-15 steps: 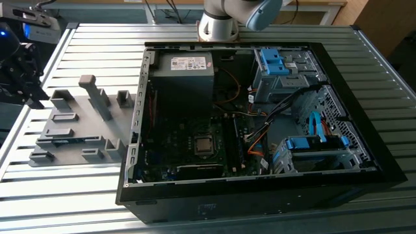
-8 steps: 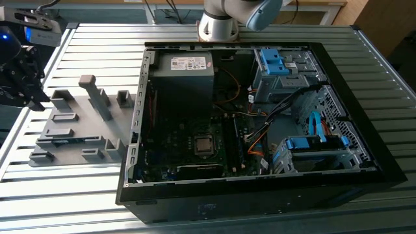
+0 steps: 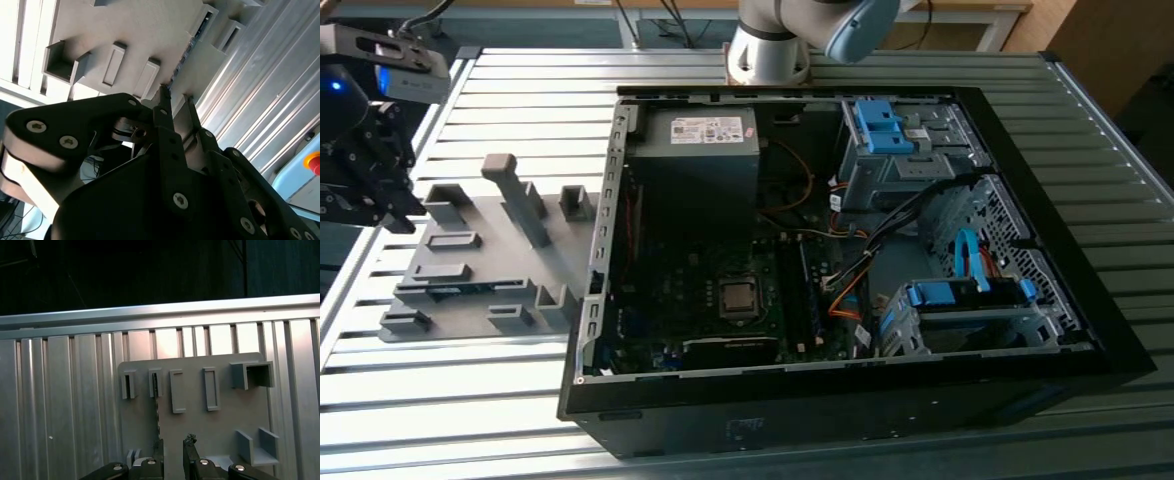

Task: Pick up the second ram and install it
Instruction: 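Pick up the second ram and move it above second insertion slot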

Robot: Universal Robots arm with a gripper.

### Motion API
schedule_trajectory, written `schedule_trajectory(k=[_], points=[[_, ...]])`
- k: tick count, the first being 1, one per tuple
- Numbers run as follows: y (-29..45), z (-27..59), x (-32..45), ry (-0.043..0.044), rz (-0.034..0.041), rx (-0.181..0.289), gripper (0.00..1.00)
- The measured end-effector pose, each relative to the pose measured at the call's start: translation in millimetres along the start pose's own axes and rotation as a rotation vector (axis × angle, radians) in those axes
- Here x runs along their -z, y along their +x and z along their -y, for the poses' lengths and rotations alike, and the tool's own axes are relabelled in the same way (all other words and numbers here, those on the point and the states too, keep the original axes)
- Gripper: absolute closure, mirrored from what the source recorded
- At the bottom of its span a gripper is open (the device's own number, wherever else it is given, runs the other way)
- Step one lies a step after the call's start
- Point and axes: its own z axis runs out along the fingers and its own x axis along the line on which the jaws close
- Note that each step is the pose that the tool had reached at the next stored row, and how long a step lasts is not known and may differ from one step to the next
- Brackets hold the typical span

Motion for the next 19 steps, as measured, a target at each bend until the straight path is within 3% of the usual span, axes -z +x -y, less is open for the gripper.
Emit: schedule_trajectory(k=[19], points=[[3.2,0.5,-14.6,0.0059,-0.0031,0.005,0.70]])
